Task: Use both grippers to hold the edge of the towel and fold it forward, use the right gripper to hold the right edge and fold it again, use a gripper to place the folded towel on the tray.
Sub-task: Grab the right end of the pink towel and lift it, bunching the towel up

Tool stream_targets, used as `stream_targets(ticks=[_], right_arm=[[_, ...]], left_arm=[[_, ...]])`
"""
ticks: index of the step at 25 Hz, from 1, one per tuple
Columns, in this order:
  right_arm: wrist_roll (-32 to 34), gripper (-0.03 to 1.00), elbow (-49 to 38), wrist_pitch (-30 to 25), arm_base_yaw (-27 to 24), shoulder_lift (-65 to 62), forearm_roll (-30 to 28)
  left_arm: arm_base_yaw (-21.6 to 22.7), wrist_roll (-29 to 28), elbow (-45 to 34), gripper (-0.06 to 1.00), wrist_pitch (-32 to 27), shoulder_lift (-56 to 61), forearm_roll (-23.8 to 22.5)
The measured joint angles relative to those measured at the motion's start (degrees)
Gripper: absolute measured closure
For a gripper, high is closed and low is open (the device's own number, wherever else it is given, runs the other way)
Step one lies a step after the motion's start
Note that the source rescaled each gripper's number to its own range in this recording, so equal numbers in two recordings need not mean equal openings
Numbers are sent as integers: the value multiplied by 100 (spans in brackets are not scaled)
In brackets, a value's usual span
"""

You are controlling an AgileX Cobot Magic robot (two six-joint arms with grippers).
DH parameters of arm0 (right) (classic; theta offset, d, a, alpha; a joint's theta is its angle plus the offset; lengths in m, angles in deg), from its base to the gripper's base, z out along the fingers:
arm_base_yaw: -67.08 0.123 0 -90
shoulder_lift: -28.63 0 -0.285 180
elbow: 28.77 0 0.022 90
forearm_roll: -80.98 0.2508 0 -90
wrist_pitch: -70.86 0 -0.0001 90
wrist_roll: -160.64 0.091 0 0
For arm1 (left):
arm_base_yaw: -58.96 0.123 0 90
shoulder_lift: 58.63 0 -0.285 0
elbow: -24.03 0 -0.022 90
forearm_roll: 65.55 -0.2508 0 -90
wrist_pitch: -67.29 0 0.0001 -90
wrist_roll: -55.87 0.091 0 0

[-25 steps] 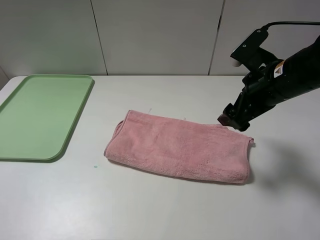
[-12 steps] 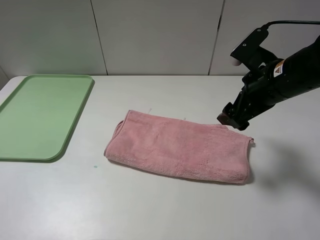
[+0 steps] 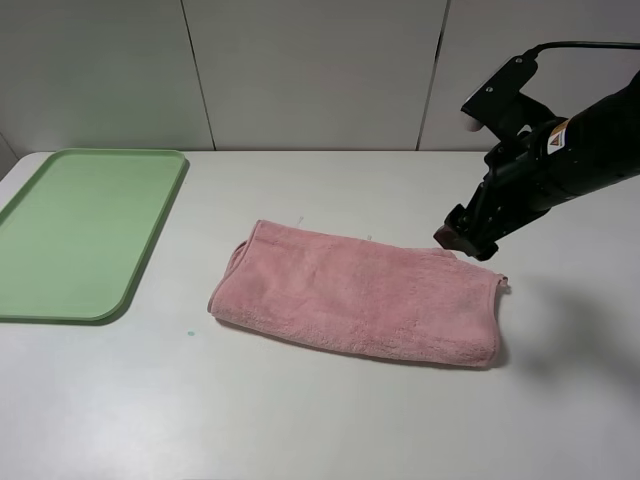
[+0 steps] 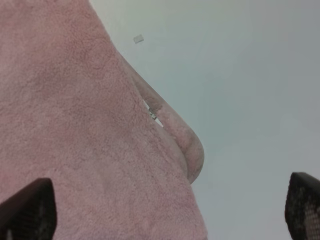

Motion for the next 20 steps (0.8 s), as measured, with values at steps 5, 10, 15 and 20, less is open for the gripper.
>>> stream_targets(ticks=[5,10,15,20], right_arm=[[0,-3,0,0,0,0,0],[0,-3,0,13,0,0,0],[0,-3,0,73,0,0,0],[8,-3,0,121,0,0,0]], left_arm=[[947,0,0,-4,0,0,49],[2099,-9,0,-4,0,6,99],[2227,-9,0,-4,7,381,109],[2231,-9,0,-4,-21,986,109]])
